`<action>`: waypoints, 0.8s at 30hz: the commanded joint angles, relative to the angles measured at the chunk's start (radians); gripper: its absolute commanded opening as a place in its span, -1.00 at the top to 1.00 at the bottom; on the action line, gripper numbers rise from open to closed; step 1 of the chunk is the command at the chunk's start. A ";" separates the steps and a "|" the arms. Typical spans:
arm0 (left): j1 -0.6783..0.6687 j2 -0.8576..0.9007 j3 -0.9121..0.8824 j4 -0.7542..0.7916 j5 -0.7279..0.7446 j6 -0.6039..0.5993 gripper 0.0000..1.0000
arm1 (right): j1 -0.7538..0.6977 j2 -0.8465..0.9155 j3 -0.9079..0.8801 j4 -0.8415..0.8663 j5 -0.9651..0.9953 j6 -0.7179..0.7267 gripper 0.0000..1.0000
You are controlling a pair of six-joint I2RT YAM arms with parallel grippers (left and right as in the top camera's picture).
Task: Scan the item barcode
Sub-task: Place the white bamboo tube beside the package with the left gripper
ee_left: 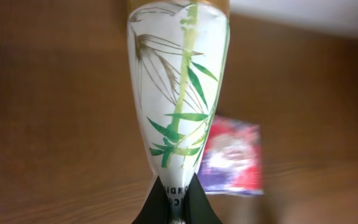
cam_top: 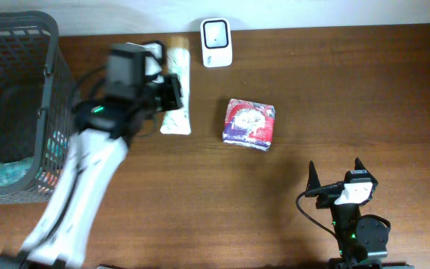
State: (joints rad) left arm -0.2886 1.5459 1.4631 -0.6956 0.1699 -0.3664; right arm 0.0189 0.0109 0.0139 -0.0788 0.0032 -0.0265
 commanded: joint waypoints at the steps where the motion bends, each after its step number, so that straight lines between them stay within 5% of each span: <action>1: -0.085 0.171 0.010 0.010 -0.141 0.068 1.00 | -0.007 -0.007 -0.008 -0.003 0.009 0.004 -0.97; 7: -0.146 0.449 0.010 0.143 -0.211 0.069 1.00 | -0.007 -0.007 -0.008 -0.003 0.009 0.004 -0.97; 11: -0.169 0.492 0.010 0.154 -0.039 0.069 1.00 | -0.007 -0.007 -0.008 -0.003 0.009 0.004 -0.97; 16: -0.261 0.492 0.010 0.154 0.078 -0.005 0.46 | -0.007 -0.007 -0.008 -0.003 0.009 0.004 -0.97; 17: -0.270 0.492 0.010 0.153 0.077 -0.003 0.16 | -0.007 -0.007 -0.008 -0.003 0.009 0.004 -0.97; 19: -0.278 0.492 0.011 0.148 0.070 -0.003 -0.14 | -0.007 -0.007 -0.008 -0.003 0.009 0.004 -0.97; 24: -0.238 0.446 0.124 0.000 0.069 0.002 -0.16 | -0.007 -0.007 -0.008 -0.003 0.009 0.004 -0.97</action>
State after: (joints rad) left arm -0.5579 2.0460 1.5013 -0.6373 0.2218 -0.3599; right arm 0.0189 0.0109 0.0139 -0.0788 0.0032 -0.0257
